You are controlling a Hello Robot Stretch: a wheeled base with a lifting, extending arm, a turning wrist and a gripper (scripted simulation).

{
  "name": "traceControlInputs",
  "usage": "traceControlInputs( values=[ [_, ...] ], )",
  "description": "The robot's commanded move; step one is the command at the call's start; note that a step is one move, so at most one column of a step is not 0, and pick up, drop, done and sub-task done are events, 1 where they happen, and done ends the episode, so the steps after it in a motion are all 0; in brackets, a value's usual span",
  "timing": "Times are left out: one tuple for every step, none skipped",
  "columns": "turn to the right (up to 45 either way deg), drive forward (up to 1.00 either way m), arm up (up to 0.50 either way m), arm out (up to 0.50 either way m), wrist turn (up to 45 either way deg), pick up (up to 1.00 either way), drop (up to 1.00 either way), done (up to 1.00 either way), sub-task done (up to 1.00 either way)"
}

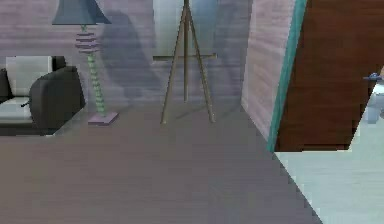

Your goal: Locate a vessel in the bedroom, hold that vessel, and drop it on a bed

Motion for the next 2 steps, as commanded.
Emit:
traceControlInputs(
  values=[
    [-39.0,0.00,0.00,0.00,0.0,0.00,0.00,0.00,0.00],
    [0.0,1.00,0.00,0.00,0.0,0.00,0.00,0.00,0.00]
  ],
)
